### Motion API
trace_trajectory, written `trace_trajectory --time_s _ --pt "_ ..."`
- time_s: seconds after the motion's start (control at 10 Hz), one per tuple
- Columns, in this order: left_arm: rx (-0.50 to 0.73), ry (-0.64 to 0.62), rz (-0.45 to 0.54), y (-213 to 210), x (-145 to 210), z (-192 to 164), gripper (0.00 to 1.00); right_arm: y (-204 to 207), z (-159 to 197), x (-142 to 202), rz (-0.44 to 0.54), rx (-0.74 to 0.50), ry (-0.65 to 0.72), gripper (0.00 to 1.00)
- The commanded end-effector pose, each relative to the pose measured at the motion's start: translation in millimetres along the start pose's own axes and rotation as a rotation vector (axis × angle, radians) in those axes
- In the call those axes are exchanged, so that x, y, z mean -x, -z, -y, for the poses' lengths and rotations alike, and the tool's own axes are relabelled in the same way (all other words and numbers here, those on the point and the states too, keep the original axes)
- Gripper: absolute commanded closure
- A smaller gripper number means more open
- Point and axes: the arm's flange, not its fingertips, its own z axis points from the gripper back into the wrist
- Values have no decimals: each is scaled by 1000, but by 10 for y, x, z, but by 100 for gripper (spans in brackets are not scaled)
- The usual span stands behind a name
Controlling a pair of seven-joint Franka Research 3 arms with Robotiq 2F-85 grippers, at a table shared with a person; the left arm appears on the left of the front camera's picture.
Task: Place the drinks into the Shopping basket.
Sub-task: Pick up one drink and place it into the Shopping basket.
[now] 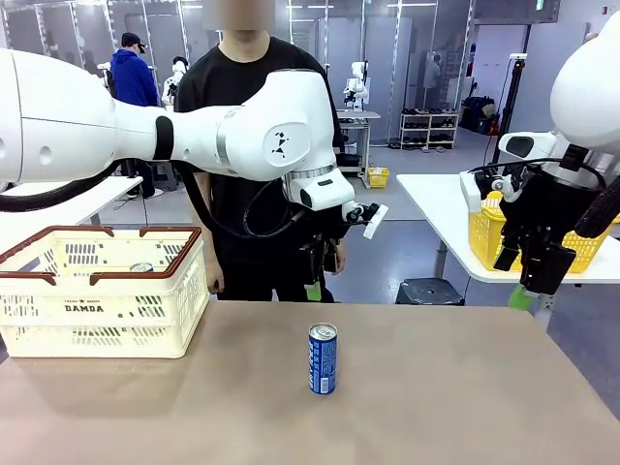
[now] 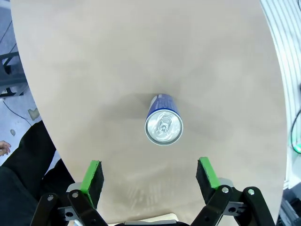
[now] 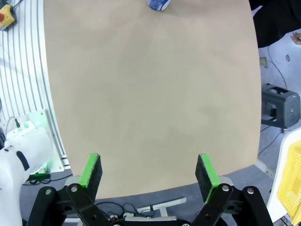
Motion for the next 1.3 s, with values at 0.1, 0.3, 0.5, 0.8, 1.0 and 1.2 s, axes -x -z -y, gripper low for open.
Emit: trace_trajectory --time_s 0.1,0.3,0.5,0.8,1.0,1.2 --pt "-2 3 0 -19 -17 12 0 -22 12 1 -13 -2 -5 0" --pt "-2 3 0 -19 -17 12 0 -22 12 1 -13 -2 -5 0" --pt "34 31 -5 67 -17 6 0 -22 12 1 -13 -2 -5 0" --pt "100 -7 1 286 -74 57 0 -22 12 1 -13 -2 -5 0" --pt "132 -17 15 455 -79 101 0 -22 12 1 -13 -2 -5 0" --pt "139 -37 19 598 -51 100 0 -22 12 1 -13 -2 -5 0"
